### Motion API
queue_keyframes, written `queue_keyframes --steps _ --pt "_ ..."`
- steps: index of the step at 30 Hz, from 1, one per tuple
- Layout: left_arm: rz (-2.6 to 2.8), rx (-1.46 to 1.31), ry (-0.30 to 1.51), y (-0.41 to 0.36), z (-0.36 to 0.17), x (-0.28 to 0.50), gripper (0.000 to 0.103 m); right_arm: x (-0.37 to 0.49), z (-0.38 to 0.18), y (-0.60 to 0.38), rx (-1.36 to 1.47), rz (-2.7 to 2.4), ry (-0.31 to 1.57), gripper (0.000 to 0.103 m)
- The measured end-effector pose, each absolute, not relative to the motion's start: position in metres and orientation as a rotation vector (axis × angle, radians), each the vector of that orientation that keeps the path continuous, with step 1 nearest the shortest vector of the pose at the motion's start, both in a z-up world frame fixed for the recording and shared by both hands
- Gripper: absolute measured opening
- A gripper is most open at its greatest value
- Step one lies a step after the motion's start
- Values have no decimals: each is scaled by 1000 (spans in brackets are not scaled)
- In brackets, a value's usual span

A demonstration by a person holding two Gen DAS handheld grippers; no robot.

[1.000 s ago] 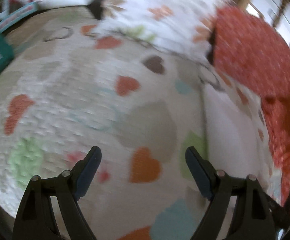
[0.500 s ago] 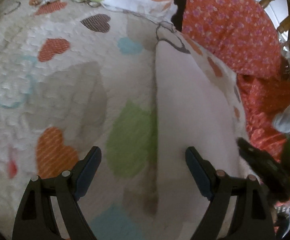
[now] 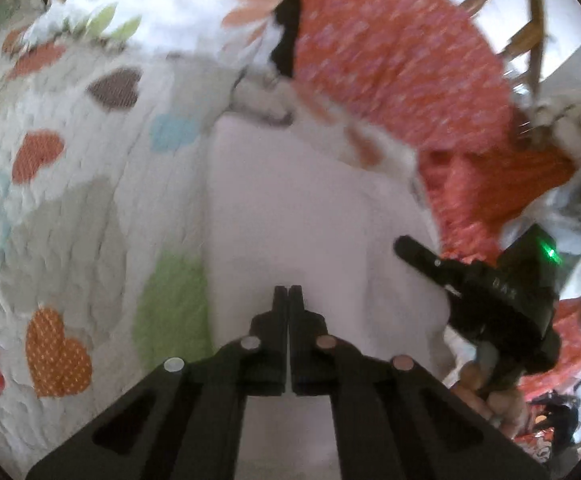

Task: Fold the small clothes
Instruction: 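Fold the held edge over toward the collar with the right gripper, then open the right gripper and release the folded sleeper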

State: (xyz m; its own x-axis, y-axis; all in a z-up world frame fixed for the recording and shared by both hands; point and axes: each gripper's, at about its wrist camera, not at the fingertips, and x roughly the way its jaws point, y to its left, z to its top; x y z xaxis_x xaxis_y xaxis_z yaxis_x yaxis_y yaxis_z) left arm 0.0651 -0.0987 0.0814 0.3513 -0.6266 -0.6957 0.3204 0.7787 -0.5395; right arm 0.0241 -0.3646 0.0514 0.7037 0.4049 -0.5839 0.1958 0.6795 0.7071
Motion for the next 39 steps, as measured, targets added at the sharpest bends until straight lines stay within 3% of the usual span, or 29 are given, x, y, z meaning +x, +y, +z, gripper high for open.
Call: queue_keyframes --steps 2,3,4,5,6,10,14,18,23,28,31,35,37,39 --pt "-600 -269 998 -102 93 61 1 20 62 -364 815 144 769 25" --pt "-583 -242 997 -105 93 60 8 20 61 -364 788 114 783 26" --pt "-562 -210 1011 -108 89 60 16 23 55 -363 729 34 834 29" --pt "-533 -167 1046 -114 79 59 40 26 47 -363 657 -61 892 31" --pt "-516 -151 1073 -115 70 59 50 27 39 -363 602 -138 938 33" --pt "-490 -106 1165 -119 39 49 52 17 37 -375 591 -245 944 35" --pt "-463 -108 1137 -106 45 45 66 1 81 -355 500 -198 780 35" --pt "-429 -167 1111 -83 52 42 66 -7 86 -318 484 6 798 31" --pt "-333 -169 970 -45 74 22 68 -13 41 -290 461 48 987 29" --pt "-179 -109 718 -15 114 -14 86 -35 52 -274 295 -51 961 26" --pt "-72 -68 520 -2 141 -45 103 -51 75 -255 224 -36 854 28" --pt "1 -17 333 9 165 -82 103 -44 68 -234 295 56 883 29" --pt "-21 19 342 11 168 -85 103 -32 36 -226 312 46 1034 31" --pt "-75 27 411 14 161 -85 103 -39 29 -225 340 27 1055 32"
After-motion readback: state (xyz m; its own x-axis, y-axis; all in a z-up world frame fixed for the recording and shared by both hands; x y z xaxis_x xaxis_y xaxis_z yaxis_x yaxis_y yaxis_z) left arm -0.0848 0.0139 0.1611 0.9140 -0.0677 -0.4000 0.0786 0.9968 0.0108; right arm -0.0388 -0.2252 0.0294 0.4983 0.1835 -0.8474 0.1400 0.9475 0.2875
